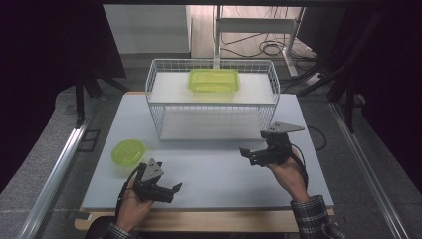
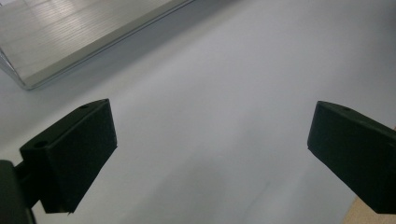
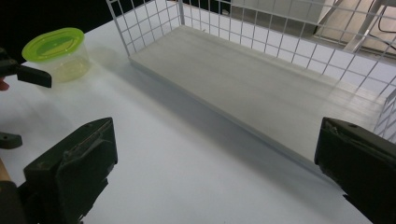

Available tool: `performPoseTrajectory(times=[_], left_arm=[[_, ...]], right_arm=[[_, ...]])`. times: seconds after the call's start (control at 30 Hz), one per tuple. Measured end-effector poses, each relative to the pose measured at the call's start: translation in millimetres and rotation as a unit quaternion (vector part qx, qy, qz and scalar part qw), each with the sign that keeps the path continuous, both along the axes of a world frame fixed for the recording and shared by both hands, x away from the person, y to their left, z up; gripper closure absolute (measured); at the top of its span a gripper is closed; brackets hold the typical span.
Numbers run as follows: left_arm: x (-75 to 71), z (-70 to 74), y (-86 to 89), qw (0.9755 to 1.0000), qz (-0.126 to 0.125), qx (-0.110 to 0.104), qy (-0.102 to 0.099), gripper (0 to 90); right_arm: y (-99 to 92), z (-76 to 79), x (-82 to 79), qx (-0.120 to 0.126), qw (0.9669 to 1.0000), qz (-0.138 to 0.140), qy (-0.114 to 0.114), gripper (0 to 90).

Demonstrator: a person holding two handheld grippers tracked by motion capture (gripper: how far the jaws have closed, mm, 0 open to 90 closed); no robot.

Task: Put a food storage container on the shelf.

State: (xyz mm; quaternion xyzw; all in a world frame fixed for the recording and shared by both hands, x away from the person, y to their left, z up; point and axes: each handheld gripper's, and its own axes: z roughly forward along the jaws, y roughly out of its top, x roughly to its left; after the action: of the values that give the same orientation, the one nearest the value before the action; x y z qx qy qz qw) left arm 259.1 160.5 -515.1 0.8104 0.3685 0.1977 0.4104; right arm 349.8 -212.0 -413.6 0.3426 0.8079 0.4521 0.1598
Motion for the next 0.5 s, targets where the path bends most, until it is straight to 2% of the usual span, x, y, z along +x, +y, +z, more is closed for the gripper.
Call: performPoseTrajectory(times=[0.5], left_arm=[[-0.8, 0.5, 0.3, 1.0000, -0.001, 0.004, -0.003, 1.4]], right_arm=[[-13.7, -23.6, -14.9, -0.007, 0.9999, -0.013, 0.008, 0.0]])
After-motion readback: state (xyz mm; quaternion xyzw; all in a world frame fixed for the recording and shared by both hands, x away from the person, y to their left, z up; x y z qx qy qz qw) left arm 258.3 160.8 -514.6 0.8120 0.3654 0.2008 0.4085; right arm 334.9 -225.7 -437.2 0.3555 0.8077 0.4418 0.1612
